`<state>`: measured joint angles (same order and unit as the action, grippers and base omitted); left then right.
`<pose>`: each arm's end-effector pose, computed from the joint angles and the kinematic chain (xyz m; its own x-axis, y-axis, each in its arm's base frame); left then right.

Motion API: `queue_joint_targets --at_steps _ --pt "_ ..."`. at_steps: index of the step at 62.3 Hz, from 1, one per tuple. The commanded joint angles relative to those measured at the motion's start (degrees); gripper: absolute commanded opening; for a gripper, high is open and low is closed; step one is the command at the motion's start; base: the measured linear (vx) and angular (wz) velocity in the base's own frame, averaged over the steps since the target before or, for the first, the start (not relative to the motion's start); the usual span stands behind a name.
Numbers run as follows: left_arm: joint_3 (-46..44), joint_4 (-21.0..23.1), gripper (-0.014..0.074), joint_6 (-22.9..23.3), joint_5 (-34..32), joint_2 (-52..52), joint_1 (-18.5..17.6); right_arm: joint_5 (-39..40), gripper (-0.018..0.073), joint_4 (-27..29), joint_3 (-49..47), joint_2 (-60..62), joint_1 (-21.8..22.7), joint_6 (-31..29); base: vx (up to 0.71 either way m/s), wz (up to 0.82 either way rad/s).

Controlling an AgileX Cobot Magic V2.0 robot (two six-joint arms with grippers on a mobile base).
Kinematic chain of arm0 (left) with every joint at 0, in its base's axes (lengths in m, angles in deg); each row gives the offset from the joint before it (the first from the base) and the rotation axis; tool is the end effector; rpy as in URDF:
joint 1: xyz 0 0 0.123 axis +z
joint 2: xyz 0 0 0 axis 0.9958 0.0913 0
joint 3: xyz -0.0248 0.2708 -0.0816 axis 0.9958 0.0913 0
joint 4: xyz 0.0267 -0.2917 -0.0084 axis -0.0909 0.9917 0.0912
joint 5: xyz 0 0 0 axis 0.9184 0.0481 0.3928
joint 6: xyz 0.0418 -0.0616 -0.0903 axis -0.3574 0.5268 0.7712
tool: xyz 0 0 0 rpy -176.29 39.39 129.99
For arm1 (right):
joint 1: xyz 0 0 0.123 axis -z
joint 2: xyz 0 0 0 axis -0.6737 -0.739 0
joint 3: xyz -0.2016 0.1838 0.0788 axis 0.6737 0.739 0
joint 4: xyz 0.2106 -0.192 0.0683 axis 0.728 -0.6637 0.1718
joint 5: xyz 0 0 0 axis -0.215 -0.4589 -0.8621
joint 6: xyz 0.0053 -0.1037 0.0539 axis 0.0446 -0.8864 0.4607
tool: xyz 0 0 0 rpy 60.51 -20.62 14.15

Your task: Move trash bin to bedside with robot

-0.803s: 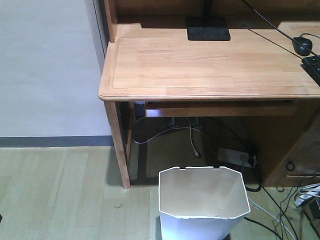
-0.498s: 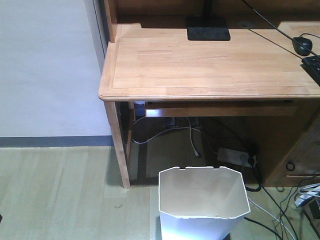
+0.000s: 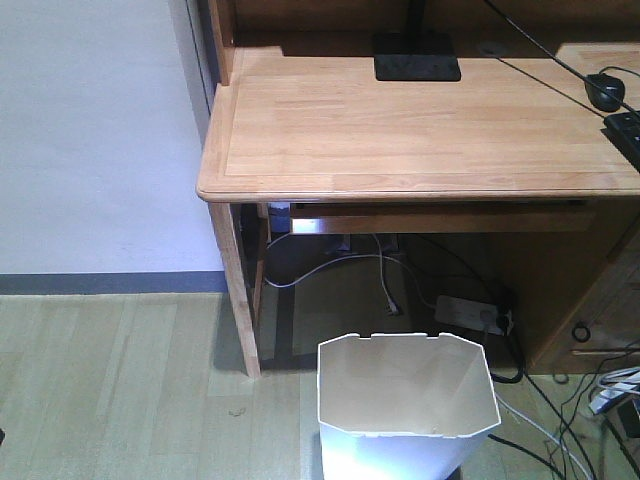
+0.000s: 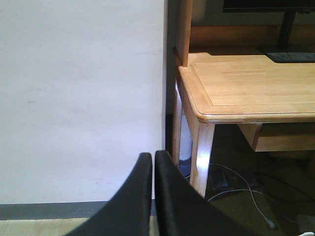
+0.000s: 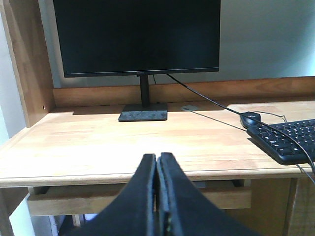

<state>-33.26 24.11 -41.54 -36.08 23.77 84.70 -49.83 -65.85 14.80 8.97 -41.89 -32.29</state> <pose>0.1234 -0.0007 0.1756 -0.1903 -0.0332 -0.9812 -0.0013 0.9994 -0.0335 0.1257 -0.0017 0.1969 -0.0031 0.0012 -1.0000 0.0144 0.9999 0.0011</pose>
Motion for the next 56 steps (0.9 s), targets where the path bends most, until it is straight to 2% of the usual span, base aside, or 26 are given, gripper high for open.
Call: queue_joint_targets --at_steps 1,20,30,56 --pt "1.07 0.18 -0.0006 0.25 -3.98 -0.82 -0.11 4.25 -0.0010 -0.56 0.40 0.68 0.02 -0.18 0.00 0.00" --pt "1.07 0.18 -0.0006 0.25 -3.98 -0.82 -0.11 7.37 -0.0010 -0.56 -0.01 0.62 0.03 -0.02 0.00 0.00" --pt "1.07 0.18 -0.0006 0.25 -3.98 -0.82 -0.11 4.95 -0.0010 -0.56 -3.45 -1.45 0.03 -0.20 0.00 0.00" --pt "1.07 0.18 -0.0006 0.25 -3.98 -0.82 -0.11 -6.46 -0.0010 -1.09 -19.90 -24.76 0.03 -0.06 0.00 0.00"
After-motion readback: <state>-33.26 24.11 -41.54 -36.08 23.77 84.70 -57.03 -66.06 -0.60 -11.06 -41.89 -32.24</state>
